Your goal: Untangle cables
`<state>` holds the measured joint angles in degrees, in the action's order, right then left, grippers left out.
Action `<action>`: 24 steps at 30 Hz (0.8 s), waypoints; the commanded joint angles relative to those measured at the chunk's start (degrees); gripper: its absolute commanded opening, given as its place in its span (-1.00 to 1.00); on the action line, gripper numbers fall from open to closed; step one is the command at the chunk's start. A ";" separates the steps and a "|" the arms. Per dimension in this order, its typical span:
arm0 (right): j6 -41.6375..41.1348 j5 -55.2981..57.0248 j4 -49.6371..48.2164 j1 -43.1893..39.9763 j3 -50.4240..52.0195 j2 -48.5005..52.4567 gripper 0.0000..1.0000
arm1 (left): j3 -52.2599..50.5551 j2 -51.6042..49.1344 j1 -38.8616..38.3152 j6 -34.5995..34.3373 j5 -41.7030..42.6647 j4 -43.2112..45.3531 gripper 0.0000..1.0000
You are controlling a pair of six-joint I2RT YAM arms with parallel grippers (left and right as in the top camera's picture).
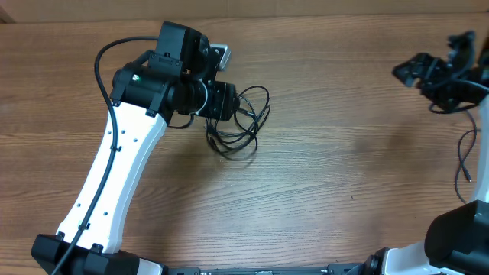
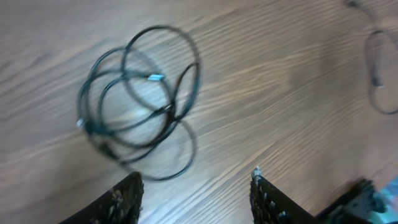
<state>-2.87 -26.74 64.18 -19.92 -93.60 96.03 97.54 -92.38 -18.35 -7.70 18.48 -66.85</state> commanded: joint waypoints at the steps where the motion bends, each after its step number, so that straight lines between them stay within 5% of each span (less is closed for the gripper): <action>1: 2.78 0.20 1.01 5.18 -0.33 -1.29 0.78 | 0.85 0.87 0.20 -0.94 -13.18 -3.89 0.12; 5: 2.80 2.29 3.08 12.11 -0.31 -1.29 0.86 | 0.85 0.87 1.46 -9.97 -24.20 -8.31 0.19; 12: 2.43 2.29 4.17 24.72 -0.26 -0.70 1.00 | 0.85 0.87 5.05 -20.48 -24.57 -8.74 0.48; 24: -3.32 9.22 -3.87 40.87 -0.09 8.74 1.00 | 0.85 0.87 5.42 -21.90 -22.95 -8.15 0.67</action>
<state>-4.36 -20.25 62.08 18.74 -93.60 102.08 97.54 -92.38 -13.02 -28.21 -4.56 -75.20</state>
